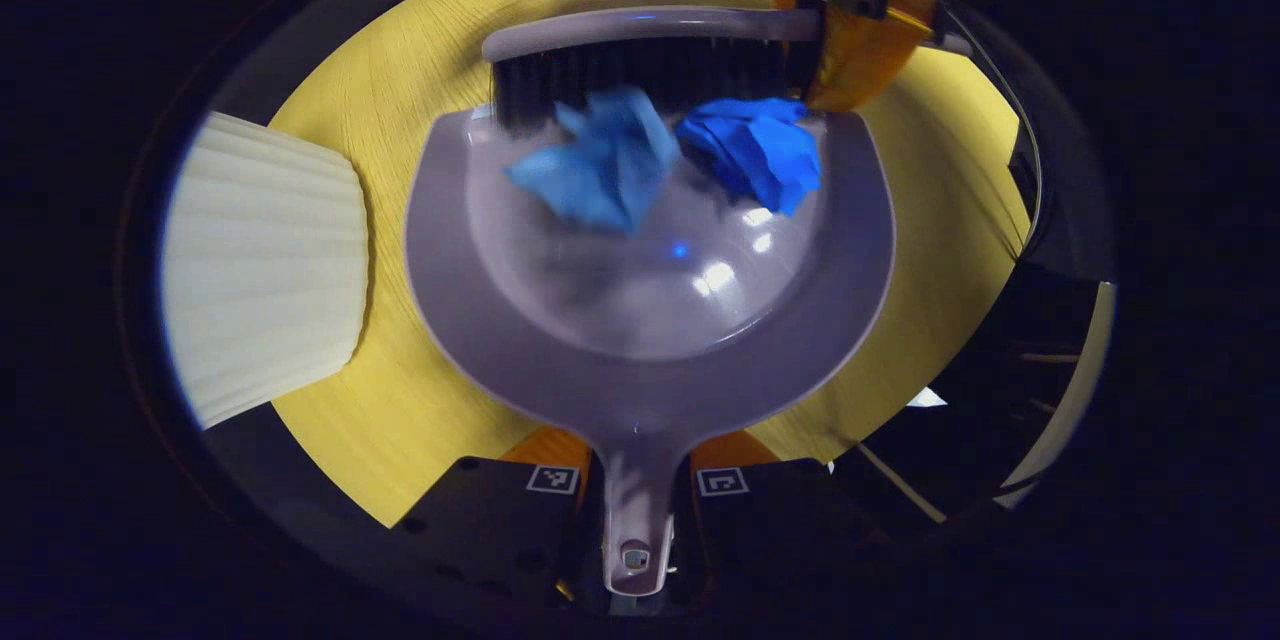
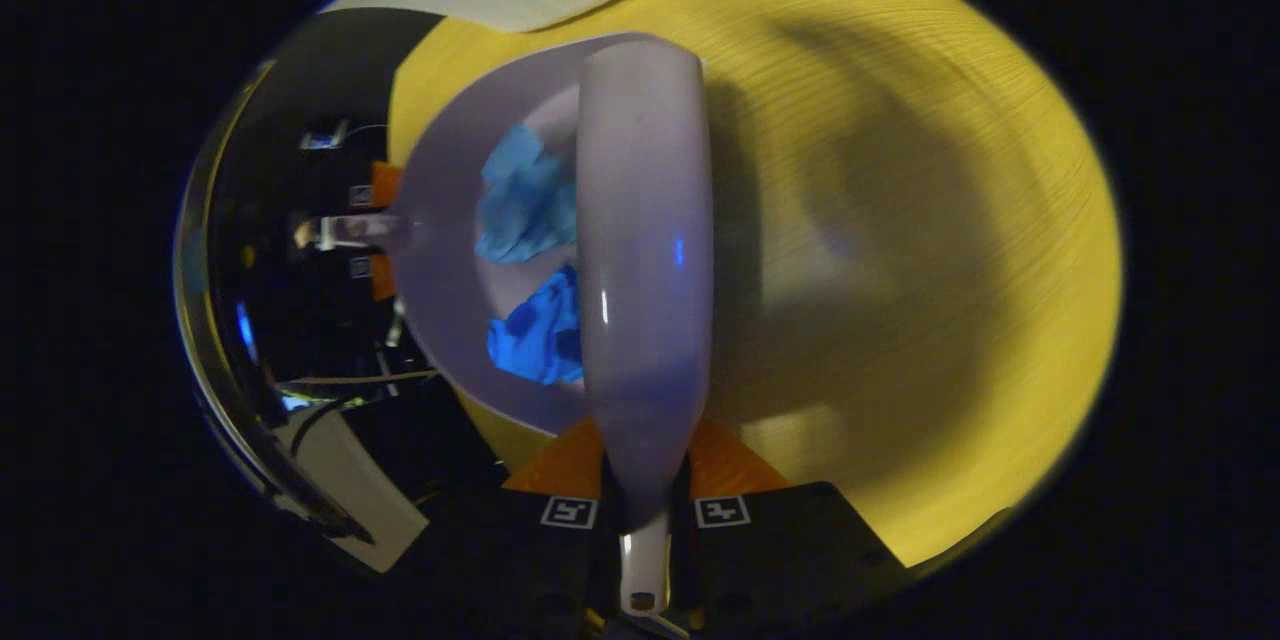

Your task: Pick up the small broom and dustpan from the desktop, sweep the trash into the dustpan with the broom, and then empty the trash into the garbage bin.

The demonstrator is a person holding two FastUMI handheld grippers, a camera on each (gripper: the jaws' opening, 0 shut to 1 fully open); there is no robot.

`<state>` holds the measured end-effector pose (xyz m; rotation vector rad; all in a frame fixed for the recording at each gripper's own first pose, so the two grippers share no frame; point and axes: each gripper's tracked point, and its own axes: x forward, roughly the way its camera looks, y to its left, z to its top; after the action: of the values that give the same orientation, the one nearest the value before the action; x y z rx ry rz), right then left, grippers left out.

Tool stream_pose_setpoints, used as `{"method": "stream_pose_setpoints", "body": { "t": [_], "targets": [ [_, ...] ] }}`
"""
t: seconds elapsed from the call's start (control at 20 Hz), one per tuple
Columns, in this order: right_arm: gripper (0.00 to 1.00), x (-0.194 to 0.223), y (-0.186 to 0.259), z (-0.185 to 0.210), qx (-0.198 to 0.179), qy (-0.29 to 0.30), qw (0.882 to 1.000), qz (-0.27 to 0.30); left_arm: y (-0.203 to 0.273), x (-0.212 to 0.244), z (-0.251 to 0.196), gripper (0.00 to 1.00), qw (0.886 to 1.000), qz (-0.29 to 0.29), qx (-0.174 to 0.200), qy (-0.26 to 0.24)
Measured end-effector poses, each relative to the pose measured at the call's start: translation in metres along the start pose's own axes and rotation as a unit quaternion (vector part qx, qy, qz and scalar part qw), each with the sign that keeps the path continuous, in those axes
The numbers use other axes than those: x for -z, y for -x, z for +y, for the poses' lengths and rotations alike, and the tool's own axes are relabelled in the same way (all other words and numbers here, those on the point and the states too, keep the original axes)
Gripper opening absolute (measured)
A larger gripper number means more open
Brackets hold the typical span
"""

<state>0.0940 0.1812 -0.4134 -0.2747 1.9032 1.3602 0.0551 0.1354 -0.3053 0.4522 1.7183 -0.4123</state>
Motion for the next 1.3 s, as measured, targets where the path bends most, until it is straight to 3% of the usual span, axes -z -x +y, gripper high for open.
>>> {"method": "stream_pose_setpoints", "body": {
  "t": [0.1, 0.25, 0.3, 0.35, 0.5, 0.7, 0.8, 0.9, 1.05, 1.15, 1.3],
  "targets": [
    [0.21, 0.001, 0.002, 0.012, -0.008, -0.018, 0.999, -0.039, 0.000, -0.003, 0.000, 0.26, 1.000, -0.014, -0.006, 0.005],
    [0.21, -0.008, 0.019, -0.010, 0.048, -0.034, 0.992, -0.115, 0.006, -0.013, -0.002, 0.27, 0.997, -0.067, -0.017, 0.023],
    [0.21, -0.006, 0.030, -0.029, 0.121, -0.057, 0.978, -0.161, 0.006, -0.017, -0.002, 0.27, 0.996, -0.084, -0.021, 0.028],
    [0.20, -0.006, 0.044, -0.036, 0.148, -0.090, 0.963, -0.207, 0.009, -0.018, -0.001, 0.26, 0.995, -0.093, -0.028, 0.030],
    [0.20, -0.002, 0.066, -0.025, 0.117, -0.178, 0.914, -0.344, 0.014, -0.019, 0.002, 0.26, 0.991, -0.119, -0.057, 0.019],
    [0.20, -0.015, 0.021, -0.015, 0.097, -0.241, 0.846, -0.466, 0.016, -0.026, 0.010, 0.27, 0.976, -0.192, -0.100, -0.003],
    [0.20, -0.025, -0.005, -0.025, 0.113, -0.258, 0.816, -0.506, 0.013, -0.030, 0.014, 0.26, 0.963, -0.234, -0.130, -0.012],
    [0.20, -0.045, -0.048, -0.033, 0.136, -0.262, 0.802, -0.519, 0.010, -0.030, 0.015, 0.26, 0.949, -0.274, -0.159, -0.004],
    [0.20, -0.061, -0.058, -0.034, 0.127, -0.263, 0.789, -0.541, 0.013, -0.031, 0.014, 0.27, 0.924, -0.321, -0.205, 0.026],
    [0.20, -0.054, -0.061, -0.038, 0.127, -0.262, 0.788, -0.542, 0.010, -0.030, 0.015, 0.26, 0.910, -0.325, -0.255, 0.041],
    [0.20, -0.050, -0.050, -0.027, 0.128, -0.246, 0.798, -0.535, -0.005, -0.027, 0.023, 0.26, 0.890, -0.270, -0.363, 0.059]
  ]
}}
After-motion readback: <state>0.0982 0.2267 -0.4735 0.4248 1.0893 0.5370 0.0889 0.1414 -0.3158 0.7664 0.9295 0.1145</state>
